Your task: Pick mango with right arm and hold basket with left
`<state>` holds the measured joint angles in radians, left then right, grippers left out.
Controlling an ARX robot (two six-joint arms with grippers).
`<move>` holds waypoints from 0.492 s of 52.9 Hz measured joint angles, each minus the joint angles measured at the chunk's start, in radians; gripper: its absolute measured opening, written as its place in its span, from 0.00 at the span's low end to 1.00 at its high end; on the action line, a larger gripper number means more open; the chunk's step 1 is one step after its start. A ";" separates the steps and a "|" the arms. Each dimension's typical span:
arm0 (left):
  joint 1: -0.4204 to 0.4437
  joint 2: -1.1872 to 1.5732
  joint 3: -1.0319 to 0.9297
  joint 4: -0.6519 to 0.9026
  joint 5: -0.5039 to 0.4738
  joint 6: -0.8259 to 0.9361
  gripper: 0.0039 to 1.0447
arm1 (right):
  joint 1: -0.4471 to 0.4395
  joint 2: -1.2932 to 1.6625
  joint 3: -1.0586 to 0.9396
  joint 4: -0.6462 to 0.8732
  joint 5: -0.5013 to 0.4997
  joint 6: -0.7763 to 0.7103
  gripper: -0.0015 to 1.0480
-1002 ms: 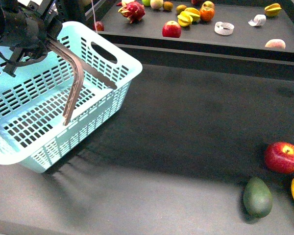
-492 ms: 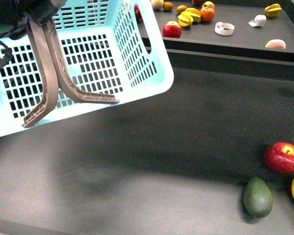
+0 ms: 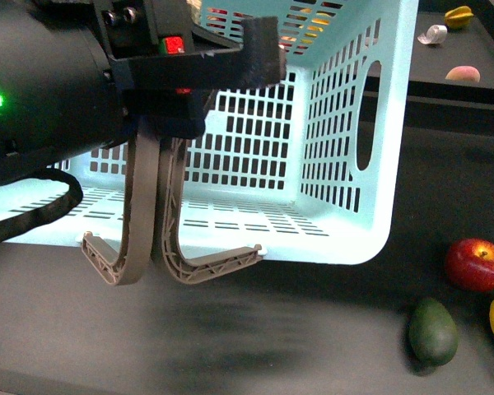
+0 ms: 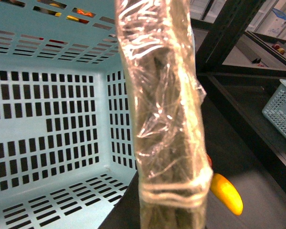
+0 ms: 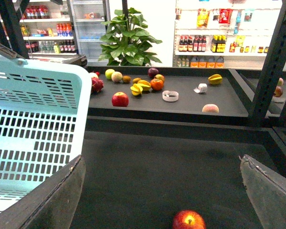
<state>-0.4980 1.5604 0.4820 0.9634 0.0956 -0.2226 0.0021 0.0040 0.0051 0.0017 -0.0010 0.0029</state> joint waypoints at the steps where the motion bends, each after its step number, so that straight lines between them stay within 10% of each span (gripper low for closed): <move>1: -0.003 0.002 0.000 0.003 0.003 0.002 0.07 | 0.000 0.000 0.000 0.000 0.000 0.000 0.92; 26: -0.019 0.022 0.006 0.025 -0.018 0.037 0.07 | 0.000 0.000 0.000 0.000 0.000 0.000 0.92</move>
<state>-0.5171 1.5822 0.4881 0.9882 0.0772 -0.1860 0.0021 0.0040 0.0051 0.0017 -0.0010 0.0029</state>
